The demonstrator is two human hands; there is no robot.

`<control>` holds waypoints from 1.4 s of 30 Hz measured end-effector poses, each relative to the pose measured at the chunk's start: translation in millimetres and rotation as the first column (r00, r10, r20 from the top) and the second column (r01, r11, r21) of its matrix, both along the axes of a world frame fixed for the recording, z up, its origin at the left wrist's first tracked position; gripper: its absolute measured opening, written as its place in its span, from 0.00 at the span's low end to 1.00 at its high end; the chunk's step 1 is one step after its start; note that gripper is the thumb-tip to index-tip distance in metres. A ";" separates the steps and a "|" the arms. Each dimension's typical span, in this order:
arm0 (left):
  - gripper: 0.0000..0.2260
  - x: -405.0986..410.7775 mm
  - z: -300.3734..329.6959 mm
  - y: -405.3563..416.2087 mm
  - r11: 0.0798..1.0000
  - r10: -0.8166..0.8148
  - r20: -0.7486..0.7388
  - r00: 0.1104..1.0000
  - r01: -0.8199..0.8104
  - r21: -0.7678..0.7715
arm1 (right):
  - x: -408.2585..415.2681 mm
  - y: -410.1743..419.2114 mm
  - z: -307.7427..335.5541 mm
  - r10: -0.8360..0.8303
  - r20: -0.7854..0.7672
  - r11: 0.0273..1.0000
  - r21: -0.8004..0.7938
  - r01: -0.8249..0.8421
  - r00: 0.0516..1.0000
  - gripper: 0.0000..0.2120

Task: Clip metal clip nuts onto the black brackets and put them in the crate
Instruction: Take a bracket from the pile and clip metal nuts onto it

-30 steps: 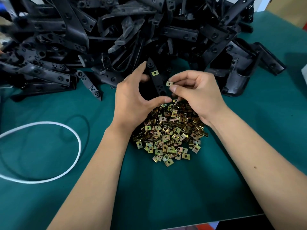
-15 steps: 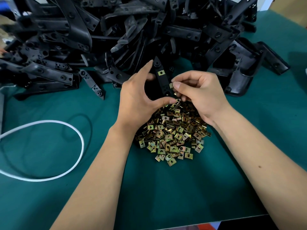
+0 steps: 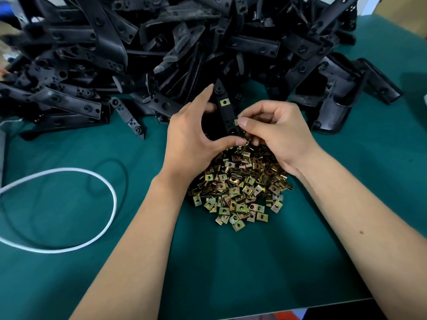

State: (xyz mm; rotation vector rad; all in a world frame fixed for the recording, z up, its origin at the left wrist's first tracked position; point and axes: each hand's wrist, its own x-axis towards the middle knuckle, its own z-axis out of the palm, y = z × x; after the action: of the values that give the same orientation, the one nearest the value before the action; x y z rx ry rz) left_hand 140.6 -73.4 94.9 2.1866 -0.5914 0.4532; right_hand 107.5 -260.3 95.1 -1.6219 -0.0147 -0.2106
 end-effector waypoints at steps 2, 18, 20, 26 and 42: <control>0.50 0.0 0.4 0.1 1.000 0.001 0.004 1.000 -0.001 0.002 | -0.7 0.4 1.2 0.003 -0.006 1.000 0.020 -0.003 1.000 0.04; 0.51 -4.2 1.8 -4.3 1.000 0.005 0.013 1.000 -0.005 0.019 | -1.6 -0.6 3.0 0.030 0.002 0.993 0.116 -0.030 1.000 0.11; 0.51 -5.4 2.3 -5.4 1.000 0.000 0.010 1.000 0.000 0.021 | -1.9 0.6 2.8 0.030 0.005 0.995 0.097 -0.031 1.000 0.12; 0.52 -6.9 3.4 -8.2 0.999 0.029 0.020 0.999 -0.030 0.039 | -2.5 2.1 2.1 0.027 0.021 0.999 0.044 -0.028 0.999 0.11; 0.49 -9.2 2.1 -15.6 0.985 0.156 0.047 0.987 -0.159 0.062 | -3.2 7.3 2.2 -0.134 0.066 0.945 -0.292 0.148 0.989 0.19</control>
State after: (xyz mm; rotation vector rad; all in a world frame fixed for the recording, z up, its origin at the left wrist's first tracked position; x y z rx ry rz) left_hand 131.5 -89.1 97.0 2.3015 -0.4629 0.5719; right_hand 104.2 -253.0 97.3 -1.9201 0.0369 -0.3703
